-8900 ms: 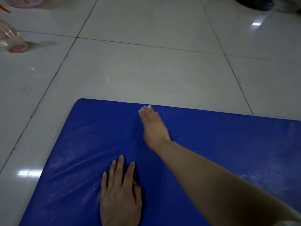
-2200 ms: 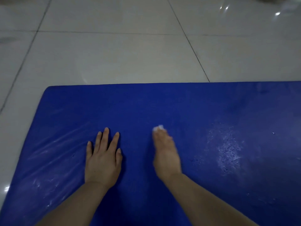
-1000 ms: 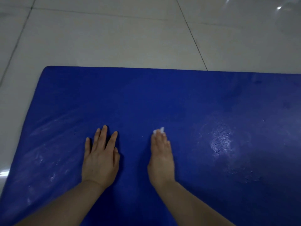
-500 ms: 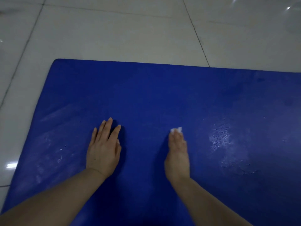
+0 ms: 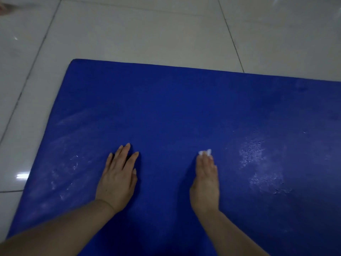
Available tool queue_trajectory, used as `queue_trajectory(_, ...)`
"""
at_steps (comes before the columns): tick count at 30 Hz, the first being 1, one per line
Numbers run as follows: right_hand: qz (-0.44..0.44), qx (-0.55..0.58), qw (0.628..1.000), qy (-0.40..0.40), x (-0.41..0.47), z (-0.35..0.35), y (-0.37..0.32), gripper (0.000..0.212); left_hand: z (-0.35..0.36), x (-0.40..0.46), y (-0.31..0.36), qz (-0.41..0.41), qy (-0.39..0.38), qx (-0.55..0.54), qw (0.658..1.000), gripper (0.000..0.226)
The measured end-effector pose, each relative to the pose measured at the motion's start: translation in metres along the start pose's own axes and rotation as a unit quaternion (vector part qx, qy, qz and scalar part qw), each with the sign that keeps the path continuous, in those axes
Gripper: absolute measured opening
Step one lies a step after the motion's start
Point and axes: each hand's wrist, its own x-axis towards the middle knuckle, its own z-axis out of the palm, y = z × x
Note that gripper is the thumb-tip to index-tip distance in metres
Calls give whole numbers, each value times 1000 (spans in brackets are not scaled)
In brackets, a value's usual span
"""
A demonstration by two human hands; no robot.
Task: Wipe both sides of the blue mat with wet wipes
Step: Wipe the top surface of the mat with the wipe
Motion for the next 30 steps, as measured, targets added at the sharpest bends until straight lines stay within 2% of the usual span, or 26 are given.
queue_trajectory(2, -81, -26, 996, 3, -14, 18, -26, 72, 1, 0, -1, -1, -4, 9, 1000, 51)
queue_trajectory(4, -156, -29, 987, -22, -25, 27, -49, 84, 1, 1, -2, -2, -7, 14, 1000, 51)
queue_trajectory(6, -176, -9, 983, -44, -25, 25, -52, 96, 1, 1, -2, -1, -8, 16, 1000, 51)
queue_trajectory(8, -126, -22, 991, -49, -14, 15, -28, 93, 0, 1, -2, 0, -7, 13, 1000, 51)
queue_trajectory(11, 20, -41, 999, 7, 3, -3, 22, 88, 1, 1, -1, 2, -2, 6, 1000, 50)
queue_trajectory(14, 33, -22, 999, 28, 1, -2, 30, 81, 2, 1, -1, 1, -4, 7, 1000, 50)
queue_trajectory(16, -37, -36, 999, 14, -14, 5, 4, 80, 1, 2, 0, -4, -7, 9, 1000, 51)
queue_trajectory(19, -155, -46, 986, -33, -43, 28, -38, 96, 0, 1, 0, -5, -9, 11, 1000, 50)
queue_trajectory(21, -183, -18, 982, -36, -53, 34, -44, 97, 0, 1, -1, -2, -9, 11, 1000, 51)
queue_trajectory(23, -193, -39, 979, -54, -48, 24, -28, 86, 0, 0, -2, -5, -7, 5, 1000, 52)
queue_trajectory(25, -135, -92, 987, -7, -36, 15, 6, 84, 1, -1, -2, -7, -4, 1, 1000, 52)
queue_trajectory(27, -6, -72, 997, 9, -29, 3, 36, 93, 1, -1, -3, -5, -3, 1, 1000, 53)
queue_trajectory(29, 44, -40, 998, 20, -28, -1, 40, 90, 1, -2, -3, -5, -2, 4, 1000, 53)
queue_trajectory(30, 40, -36, 998, 27, -30, 1, 31, 87, 1, -2, -3, -5, 0, 4, 1000, 53)
